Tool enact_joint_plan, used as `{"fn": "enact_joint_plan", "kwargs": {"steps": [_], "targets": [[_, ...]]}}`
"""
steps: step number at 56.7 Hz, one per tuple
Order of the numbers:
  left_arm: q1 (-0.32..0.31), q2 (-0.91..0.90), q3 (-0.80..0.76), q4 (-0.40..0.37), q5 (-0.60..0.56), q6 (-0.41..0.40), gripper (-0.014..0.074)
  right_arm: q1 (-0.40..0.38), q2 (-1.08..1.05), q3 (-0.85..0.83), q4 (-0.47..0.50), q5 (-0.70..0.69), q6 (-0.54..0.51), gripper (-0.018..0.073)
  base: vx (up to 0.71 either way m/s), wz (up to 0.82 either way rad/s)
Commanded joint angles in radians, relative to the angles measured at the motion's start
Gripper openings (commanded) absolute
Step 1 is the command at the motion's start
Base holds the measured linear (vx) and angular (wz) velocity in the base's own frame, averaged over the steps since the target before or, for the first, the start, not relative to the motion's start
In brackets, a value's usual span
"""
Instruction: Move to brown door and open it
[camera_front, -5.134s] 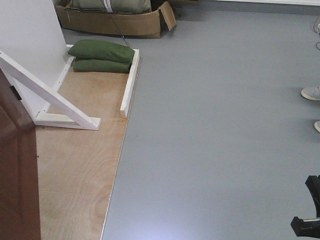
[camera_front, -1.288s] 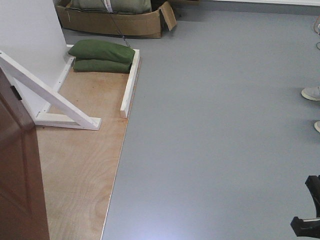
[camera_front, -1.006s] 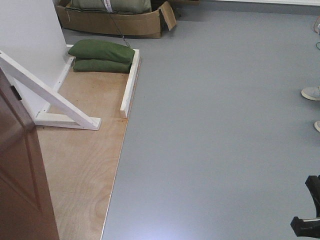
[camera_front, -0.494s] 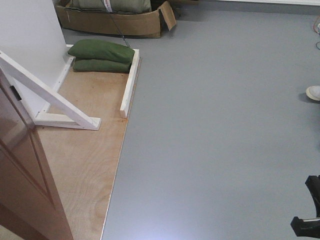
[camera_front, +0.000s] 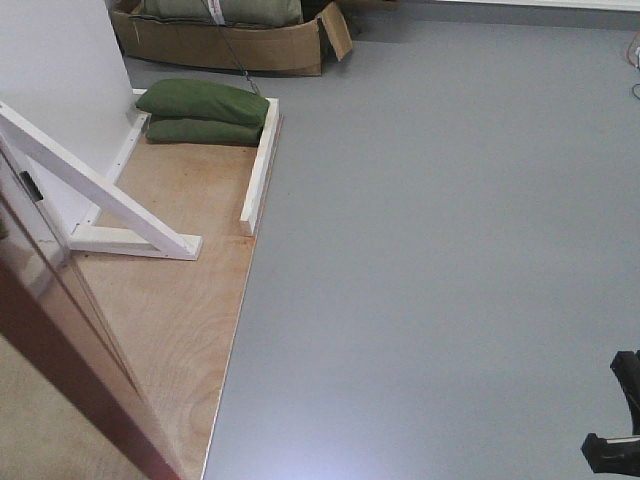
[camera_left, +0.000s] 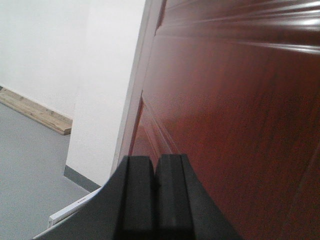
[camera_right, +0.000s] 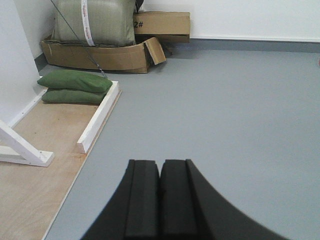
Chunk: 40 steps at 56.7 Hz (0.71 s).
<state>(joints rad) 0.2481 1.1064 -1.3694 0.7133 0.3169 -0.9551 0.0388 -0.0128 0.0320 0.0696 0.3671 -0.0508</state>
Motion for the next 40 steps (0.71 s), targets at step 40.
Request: {"fn": "enact_joint_plan", "kwargs": {"steps": [40], "targets": [[-0.287,0.124,-0.025,0.053,-0.099,0.002,0.0036,0.000,-0.006,0.004,-0.003,-0.077,-0.006,0.0000,0.00,0.00]]}}
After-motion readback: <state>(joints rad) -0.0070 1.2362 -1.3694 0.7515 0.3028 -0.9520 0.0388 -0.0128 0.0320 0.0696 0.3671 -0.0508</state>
